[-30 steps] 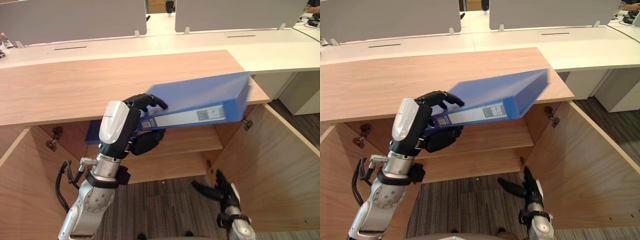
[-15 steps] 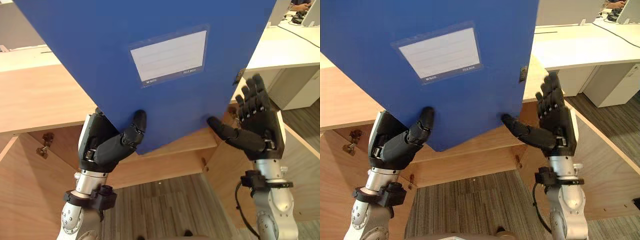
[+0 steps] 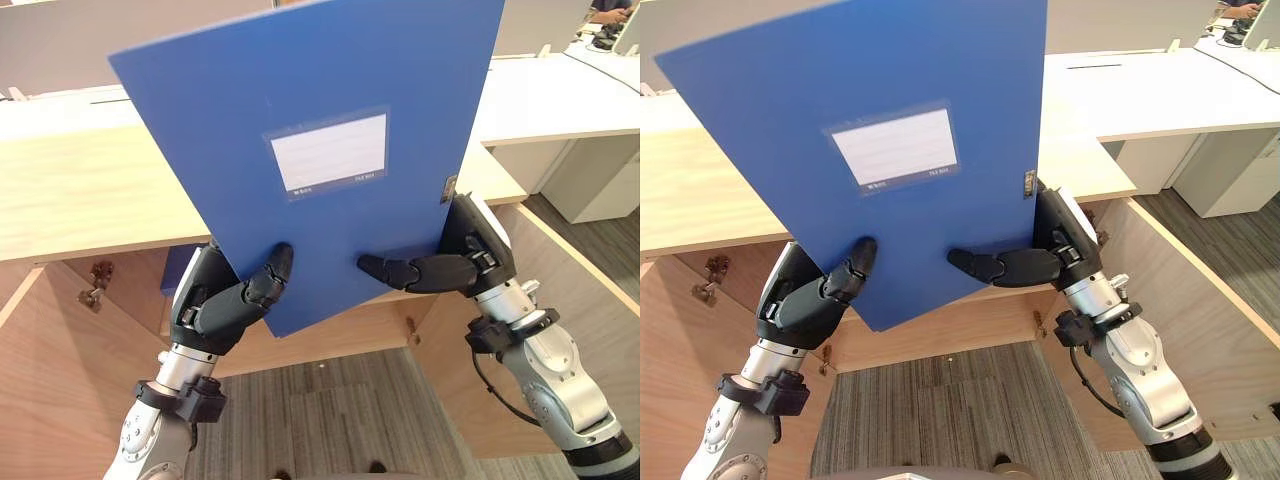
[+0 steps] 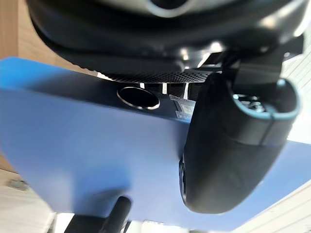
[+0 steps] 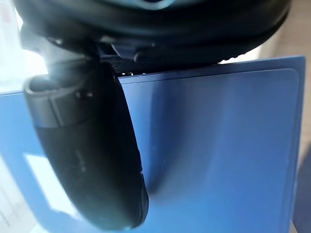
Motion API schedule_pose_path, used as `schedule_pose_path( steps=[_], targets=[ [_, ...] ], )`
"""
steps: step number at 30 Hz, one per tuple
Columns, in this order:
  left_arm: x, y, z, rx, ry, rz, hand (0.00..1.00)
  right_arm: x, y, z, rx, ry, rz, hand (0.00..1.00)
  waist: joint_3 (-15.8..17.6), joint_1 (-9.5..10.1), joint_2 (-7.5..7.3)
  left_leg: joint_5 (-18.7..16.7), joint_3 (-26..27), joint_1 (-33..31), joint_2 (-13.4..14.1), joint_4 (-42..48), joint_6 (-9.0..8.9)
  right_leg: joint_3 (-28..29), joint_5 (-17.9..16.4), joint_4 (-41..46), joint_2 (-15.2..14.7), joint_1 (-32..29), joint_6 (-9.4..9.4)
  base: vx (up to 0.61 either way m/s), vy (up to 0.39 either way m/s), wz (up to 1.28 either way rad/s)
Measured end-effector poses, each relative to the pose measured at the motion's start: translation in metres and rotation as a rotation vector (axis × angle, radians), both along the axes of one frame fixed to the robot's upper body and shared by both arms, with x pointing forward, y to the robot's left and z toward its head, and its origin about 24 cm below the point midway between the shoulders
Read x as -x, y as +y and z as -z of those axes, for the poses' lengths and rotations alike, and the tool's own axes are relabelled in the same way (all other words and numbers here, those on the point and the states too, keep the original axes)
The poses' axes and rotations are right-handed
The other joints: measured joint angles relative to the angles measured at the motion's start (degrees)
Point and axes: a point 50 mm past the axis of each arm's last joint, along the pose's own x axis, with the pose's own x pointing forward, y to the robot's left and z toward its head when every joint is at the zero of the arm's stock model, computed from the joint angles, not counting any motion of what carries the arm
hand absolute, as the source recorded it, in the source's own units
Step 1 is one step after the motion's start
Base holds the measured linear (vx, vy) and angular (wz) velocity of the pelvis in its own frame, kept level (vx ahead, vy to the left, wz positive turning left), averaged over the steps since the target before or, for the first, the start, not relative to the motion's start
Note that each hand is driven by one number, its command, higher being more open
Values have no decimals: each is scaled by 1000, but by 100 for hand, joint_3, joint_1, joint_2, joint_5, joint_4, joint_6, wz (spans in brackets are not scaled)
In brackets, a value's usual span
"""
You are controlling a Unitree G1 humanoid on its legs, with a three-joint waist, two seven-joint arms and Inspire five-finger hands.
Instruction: Walk over to the cabinet, pick up the folder, carry it to the office cabinet, place the folder inside the office cabinet, then close the office cabinet door
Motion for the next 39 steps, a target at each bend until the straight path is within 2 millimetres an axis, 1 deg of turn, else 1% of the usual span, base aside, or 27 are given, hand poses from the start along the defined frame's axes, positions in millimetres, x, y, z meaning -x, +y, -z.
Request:
schedule_pose_path(
  steps=[4, 7, 8, 10, 13, 14, 16, 19, 22, 23, 24, 26, 27, 28, 29, 30, 31, 33, 34, 36, 37, 38, 39],
  targets=[
    [-3, 9, 12, -70, 62, -8, 0, 0, 5, 0, 54, 20, -71, 0, -10, 15, -4, 2, -94, -36, -1, 24, 2, -81, 1, 0, -10, 16, 2, -17, -28, 10],
    [-4, 9, 13, -119, 46, -24, 0, -1, 6, 3, 46, 37, -65, 0, -14, 84, -2, 5, -123, -50, -12, 25, 6, -110, 6, 0, -23, 19, 10, -24, -20, 6],
    [-5, 7, 11, -139, 18, -44, 100, -2, 7, 5, 38, 37, -56, 0, -19, 135, -2, 7, -124, -51, -16, 25, 9, -112, 6, -1, -27, 19, 10, -32, -19, 4],
    [-8, 7, 7, -156, -37, -105, 100, -3, 12, 7, 19, 22, -44, 0, -28, 172, -3, 16, -149, -70, -19, 25, 18, -137, 7, -1, -31, 19, 11, -31, -22, 6],
    [-9, 8, 1, -130, -96, -220, 100, -3, 25, 7, -66, -4, -40, 0, -53, 185, 3, 33, -190, -86, -19, 24, 24, -174, 7, -2, -32, 24, 11, -27, -28, 7],
    [-10, 11, 0, -107, -101, -282, 100, -2, 31, 6, -92, -14, -60, 0, -68, 185, 5, 41, -210, -98, -19, 23, 24, -194, 7, -2, -33, 25, 11, -26, -24, 8],
    [-10, 18, 1, -100, -102, -362, 100, -2, 36, 6, -98, -34, -47, 0, -130, 186, 7, 54, -263, -125, -19, 23, 24, -242, 7, -2, -35, 25, 11, -30, -31, 14],
    [-11, 35, 11, -111, -69, -503, 100, -4, 36, 4, -83, -70, 1, 0, -182, 233, 11, 78, -367, -127, -20, 16, 22, -316, 7, -2, -40, 67, 11, -36, -32, 17],
    [-9, 53, 27, -111, 2, -645, 100, -5, 29, 0, -92, -98, 63, 0, -185, 284, 14, 158, -461, -126, -31, -91, 25, -416, 6, -4, -44, 75, 12, -45, -29, 18],
    [-6, 66, 41, -119, 72, -740, 100, -6, 24, -2, -113, -109, 93, 0, -188, 298, 20, 224, -506, -115, -37, -185, 22, -456, 4, -13, -41, 67, 12, -53, -39, 16],
    [0, 81, 60, -130, 171, -833, 100, -6, 22, -5, -131, -129, 105, 0, -190, 298, 25, 235, -518, -134, -36, -186, 15, -467, 2, -21, -40, 58, 12, -49, -37, 11],
    [10, 98, 85, -146, 312, -931, 100, -6, 20, -7, -145, -147, 117, 0, -193, 296, 29, 238, -518, -137, -31, -188, 12, -470, 1, -28, -36, 58, 11, -15, -14, 0],
    [19, 107, 105, -157, 420, -980, 100, -5, 18, -8, -149, -158, 124, 0, -194, 296, 29, 240, -520, -146, -31, -209, 10, -473, 0, -33, -36, 52, 9, -31, -25, 1],
    [25, 110, 116, -159, 482, -1001, 100, -5, 18, -9, -150, -159, 125, 0, -194, 297, 27, 242, -523, -157, -33, -211, 11, -477, -1, -33, -37, 43, 8, -32, -25, 2],
    [35, 113, 134, -162, 585, -1021, 100, -5, 19, -8, -152, -158, 122, 0, -195, 299, 26, 246, -530, -186, -38, -211, 10, -483, -2, -33, -42, 16, 8, -18, -13, 3],
    [45, 113, 152, -169, 680, -1020, 100, -5, 22, -7, -153, -150, 108, 0, -196, 302, 24, 252, -536, -226, -41, -211, 10, -489, -2, -33, -45, -19, 7, 0, 0, 0],
    [49, 112, 160, -176, 726, -1016, 100, -5, 25, -6, -153, -145, 98, 0, -196, 304, 24, 257, -537, -245, -41, -210, 10, -490, -2, -33, -45, -38, 7, 0, 0, 0],
    [66, 106, 188, -206, 889, -982, 100, -5, 43, 4, -144, -97, 13, 0, -200, 298, 18, 262, -536, -284, -34, -194, 7, -491, -1, -36, -39, -85, 7, 0, 0, 0],
    [70, 103, 194, -213, 926, -969, 100, -5, 50, 7, -139, -78, -15, 0, -200, 296, 18, 262, -535, -288, -32, -187, 7, -489, -1, -36, -37, -90, 7, 0, 0, 0],
    [83, 92, 217, -260, 1053, -884, 100, -5, 78, 26, -80, 6, -149, 0, -209, 301, 2, 277, -535, -373, -23, -183, 1, -486, 1, -40, -30, -171, 4, 0, 0, 0],
    [86, 89, 222, -270, 1083, -857, 100, -5, 85, 32, -54, 26, -185, 0, -211, 315, -8, 287, -535, -418, -22, -181, 4, -486, 2, -30, -29, -223, 2, 0, 0, 0],
    [89, 85, 231, -277, 1132, -823, 100, -6, 98, 42, -1, 60, -254, 0, -183, 337, -39, 284, -535, -558, -13, -87, 3, -480, 3, 40, -30, -349, 1, 0, 0, 0],
    [89, 83, 234, -275, 1151, -810, 100, -6, 105, 46, 30, 73, -285, 0, -153, 353, -59, 261, -535, -667, -4, 6, 0, -473, 3, 95, -32, -443, 1, -68, -23, -2]
  ],
)
